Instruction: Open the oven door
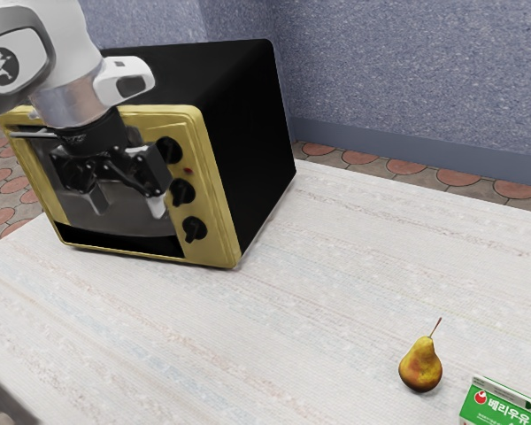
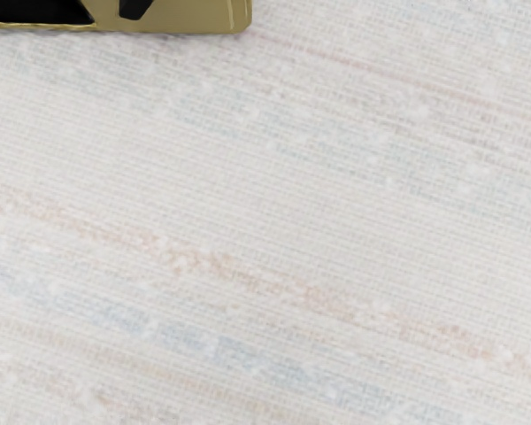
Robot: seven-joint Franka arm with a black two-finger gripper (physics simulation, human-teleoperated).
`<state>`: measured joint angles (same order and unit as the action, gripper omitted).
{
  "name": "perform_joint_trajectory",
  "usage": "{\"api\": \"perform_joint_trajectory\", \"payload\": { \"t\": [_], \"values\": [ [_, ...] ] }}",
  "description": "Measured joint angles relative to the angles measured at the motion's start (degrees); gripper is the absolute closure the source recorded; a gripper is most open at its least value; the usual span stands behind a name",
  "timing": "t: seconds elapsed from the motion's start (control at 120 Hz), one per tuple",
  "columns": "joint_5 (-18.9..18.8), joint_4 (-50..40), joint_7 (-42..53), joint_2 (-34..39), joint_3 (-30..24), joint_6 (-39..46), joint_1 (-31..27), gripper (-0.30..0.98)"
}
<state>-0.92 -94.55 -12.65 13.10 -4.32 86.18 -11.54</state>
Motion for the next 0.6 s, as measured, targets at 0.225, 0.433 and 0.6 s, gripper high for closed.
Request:
{"api": "perform_joint_trajectory", "payload": {
  "t": [0.225,0.433,0.6],
  "values": [
    [0.2,-22.3,-12.7,20.1,-0.6,7.5,-18.0,0.00],
    [1.0,-13.6,-27.9,11.2,15.0,29.3,-9.5,0.00],
    [6.7,-13.9,-37.9,8.2,14.4,39.5,-15.3,0.00]
  ]
}}
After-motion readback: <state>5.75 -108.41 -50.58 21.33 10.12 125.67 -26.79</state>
